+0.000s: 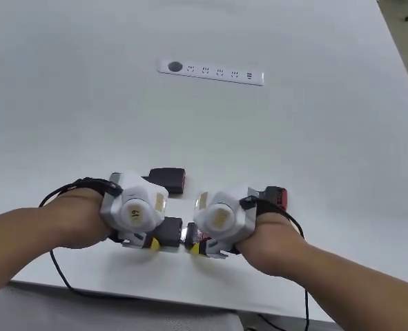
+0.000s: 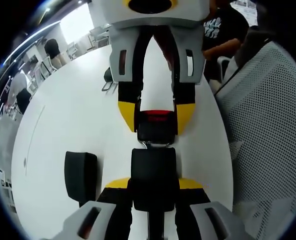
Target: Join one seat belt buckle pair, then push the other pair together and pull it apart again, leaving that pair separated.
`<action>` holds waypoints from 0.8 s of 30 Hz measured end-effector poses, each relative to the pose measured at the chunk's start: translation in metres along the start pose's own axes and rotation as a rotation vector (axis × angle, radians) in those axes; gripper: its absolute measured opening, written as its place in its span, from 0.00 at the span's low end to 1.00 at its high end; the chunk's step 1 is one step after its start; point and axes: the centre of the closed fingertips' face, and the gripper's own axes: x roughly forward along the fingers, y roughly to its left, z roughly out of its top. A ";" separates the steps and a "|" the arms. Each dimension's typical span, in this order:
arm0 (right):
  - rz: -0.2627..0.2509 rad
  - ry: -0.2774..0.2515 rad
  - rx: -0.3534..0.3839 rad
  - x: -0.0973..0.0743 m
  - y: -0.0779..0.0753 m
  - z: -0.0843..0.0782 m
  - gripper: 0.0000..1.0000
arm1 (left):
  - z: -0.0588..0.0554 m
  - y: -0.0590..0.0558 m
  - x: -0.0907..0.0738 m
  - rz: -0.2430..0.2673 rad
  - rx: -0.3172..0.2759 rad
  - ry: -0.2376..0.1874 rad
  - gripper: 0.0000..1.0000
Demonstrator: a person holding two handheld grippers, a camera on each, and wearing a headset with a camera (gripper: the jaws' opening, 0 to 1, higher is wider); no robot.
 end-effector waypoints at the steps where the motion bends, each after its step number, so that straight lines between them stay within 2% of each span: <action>1: 0.001 -0.004 0.005 0.000 0.000 0.000 0.30 | 0.000 0.000 0.000 -0.001 0.003 0.003 0.32; 12: -0.006 -0.024 0.013 0.002 0.000 0.004 0.29 | -0.001 0.001 0.001 -0.013 0.018 0.008 0.32; 18: -0.003 -0.014 0.001 0.002 0.000 0.004 0.30 | -0.001 0.001 0.001 -0.011 0.013 0.010 0.32; 24: 0.006 -0.030 -0.026 0.000 0.000 0.001 0.30 | -0.002 0.001 0.001 -0.002 0.004 -0.003 0.32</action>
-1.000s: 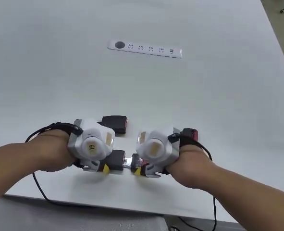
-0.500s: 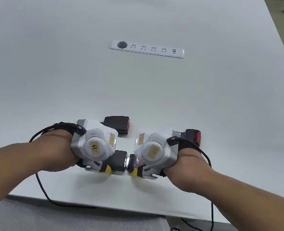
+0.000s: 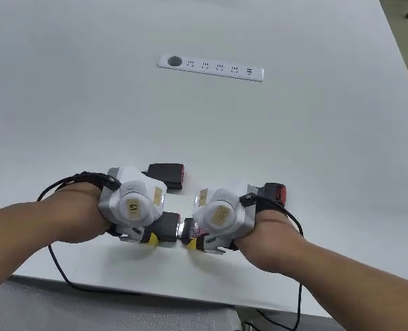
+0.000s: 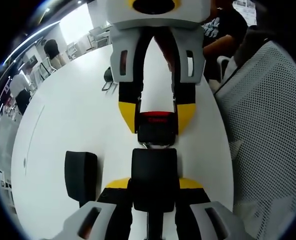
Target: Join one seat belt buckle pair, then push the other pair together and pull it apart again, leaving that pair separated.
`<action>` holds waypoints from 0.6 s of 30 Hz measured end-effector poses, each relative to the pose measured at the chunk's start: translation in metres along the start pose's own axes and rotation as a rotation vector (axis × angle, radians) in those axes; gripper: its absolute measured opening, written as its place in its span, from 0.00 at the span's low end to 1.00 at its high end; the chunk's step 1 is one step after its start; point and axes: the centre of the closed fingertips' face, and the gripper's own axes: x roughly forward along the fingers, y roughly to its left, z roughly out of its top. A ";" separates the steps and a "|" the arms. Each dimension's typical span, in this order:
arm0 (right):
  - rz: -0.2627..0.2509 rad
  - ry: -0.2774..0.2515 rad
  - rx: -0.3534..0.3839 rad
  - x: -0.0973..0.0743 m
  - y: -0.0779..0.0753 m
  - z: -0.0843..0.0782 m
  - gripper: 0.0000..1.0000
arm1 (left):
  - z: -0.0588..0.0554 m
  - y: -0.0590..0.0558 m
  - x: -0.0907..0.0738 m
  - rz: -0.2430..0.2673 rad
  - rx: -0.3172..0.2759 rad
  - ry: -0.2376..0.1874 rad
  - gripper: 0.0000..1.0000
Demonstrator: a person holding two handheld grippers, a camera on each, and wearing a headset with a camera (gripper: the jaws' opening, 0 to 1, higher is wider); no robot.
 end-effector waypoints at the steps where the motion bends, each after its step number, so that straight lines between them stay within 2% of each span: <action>1: 0.006 -0.005 0.008 0.000 -0.001 -0.001 0.30 | 0.000 0.000 -0.001 -0.001 -0.002 -0.009 0.32; 4: 0.015 -0.004 -0.003 -0.001 0.000 -0.001 0.30 | 0.000 0.000 -0.002 -0.007 -0.007 -0.023 0.32; 18: 0.016 0.001 -0.007 -0.001 0.000 -0.002 0.32 | 0.002 0.001 -0.001 -0.014 -0.005 -0.004 0.32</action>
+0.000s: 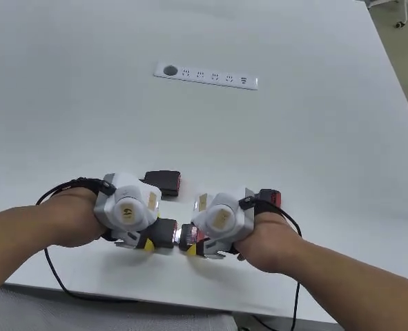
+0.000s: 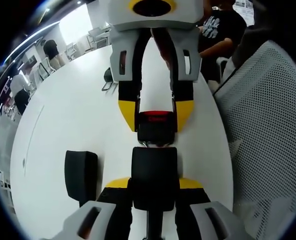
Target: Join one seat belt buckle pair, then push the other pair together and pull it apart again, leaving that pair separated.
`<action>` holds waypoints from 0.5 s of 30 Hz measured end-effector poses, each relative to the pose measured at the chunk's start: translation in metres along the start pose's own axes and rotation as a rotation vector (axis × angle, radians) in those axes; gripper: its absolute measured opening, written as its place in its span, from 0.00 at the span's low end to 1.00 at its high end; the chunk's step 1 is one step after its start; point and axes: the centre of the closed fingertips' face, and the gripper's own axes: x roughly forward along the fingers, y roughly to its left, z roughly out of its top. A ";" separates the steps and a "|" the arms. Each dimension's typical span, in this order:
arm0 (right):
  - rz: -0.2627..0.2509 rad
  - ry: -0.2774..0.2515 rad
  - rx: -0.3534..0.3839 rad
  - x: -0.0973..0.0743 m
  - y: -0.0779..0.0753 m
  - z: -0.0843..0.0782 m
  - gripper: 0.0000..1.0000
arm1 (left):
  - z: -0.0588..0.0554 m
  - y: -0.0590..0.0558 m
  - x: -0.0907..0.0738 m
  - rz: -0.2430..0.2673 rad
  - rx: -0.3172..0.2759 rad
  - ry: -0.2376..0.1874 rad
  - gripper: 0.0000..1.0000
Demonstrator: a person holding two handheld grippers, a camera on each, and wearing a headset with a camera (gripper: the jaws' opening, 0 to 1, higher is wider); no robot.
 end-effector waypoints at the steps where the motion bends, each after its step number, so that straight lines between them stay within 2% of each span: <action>1: 0.000 0.001 0.002 0.000 0.000 0.000 0.32 | 0.000 0.000 0.000 -0.002 0.001 0.000 0.32; 6: 0.018 0.001 0.000 0.000 0.001 0.001 0.33 | 0.000 -0.001 0.001 -0.020 0.002 0.018 0.34; 10: 0.001 0.000 0.014 0.000 0.000 0.001 0.34 | -0.001 -0.002 0.000 -0.020 0.008 0.028 0.34; 12: -0.014 -0.003 0.025 -0.002 -0.001 0.002 0.36 | -0.002 -0.003 -0.003 -0.021 0.019 0.028 0.34; 15: -0.005 -0.040 0.059 -0.010 0.000 0.011 0.34 | 0.000 -0.001 -0.014 -0.015 0.009 0.016 0.33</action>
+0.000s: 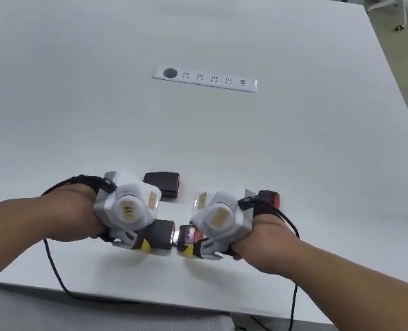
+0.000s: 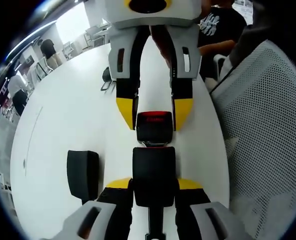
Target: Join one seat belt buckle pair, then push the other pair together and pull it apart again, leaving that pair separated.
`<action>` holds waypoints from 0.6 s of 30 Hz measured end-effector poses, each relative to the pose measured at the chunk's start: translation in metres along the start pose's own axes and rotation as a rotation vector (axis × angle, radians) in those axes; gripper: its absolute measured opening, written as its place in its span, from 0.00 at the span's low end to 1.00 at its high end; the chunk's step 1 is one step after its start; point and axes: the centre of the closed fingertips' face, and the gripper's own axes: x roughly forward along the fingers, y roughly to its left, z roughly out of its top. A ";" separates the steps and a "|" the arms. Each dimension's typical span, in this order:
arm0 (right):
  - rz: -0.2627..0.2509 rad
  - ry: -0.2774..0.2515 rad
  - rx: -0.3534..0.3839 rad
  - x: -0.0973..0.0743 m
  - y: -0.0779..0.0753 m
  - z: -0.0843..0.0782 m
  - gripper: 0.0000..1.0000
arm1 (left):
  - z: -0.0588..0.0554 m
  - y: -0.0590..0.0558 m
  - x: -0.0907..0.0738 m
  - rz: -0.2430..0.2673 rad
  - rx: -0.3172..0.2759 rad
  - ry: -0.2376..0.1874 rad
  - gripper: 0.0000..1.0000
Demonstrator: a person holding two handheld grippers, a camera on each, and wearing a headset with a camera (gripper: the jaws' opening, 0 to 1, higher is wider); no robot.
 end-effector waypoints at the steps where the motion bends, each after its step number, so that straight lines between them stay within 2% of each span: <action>1: -0.004 -0.001 -0.004 -0.002 0.000 0.001 0.34 | 0.001 0.000 -0.003 0.000 -0.004 -0.004 0.32; 3: -0.009 -0.015 0.002 -0.008 -0.002 0.006 0.34 | 0.005 0.001 -0.010 0.000 -0.010 -0.020 0.32; 6: -0.011 -0.024 0.000 -0.017 -0.005 0.008 0.33 | 0.008 0.004 -0.018 0.006 0.010 -0.006 0.32; 7: -0.015 -0.028 -0.001 -0.020 -0.007 0.009 0.33 | 0.011 0.010 -0.021 0.028 0.031 -0.013 0.30; 9: -0.026 -0.032 0.000 -0.027 -0.012 0.008 0.33 | 0.014 0.017 -0.025 0.040 0.012 -0.025 0.30; 11: -0.043 -0.034 0.002 -0.033 -0.019 0.005 0.33 | 0.017 0.029 -0.029 0.065 -0.004 -0.042 0.30; 18: -0.092 0.001 0.034 -0.051 -0.048 -0.027 0.32 | 0.017 0.063 -0.034 0.114 -0.040 -0.044 0.31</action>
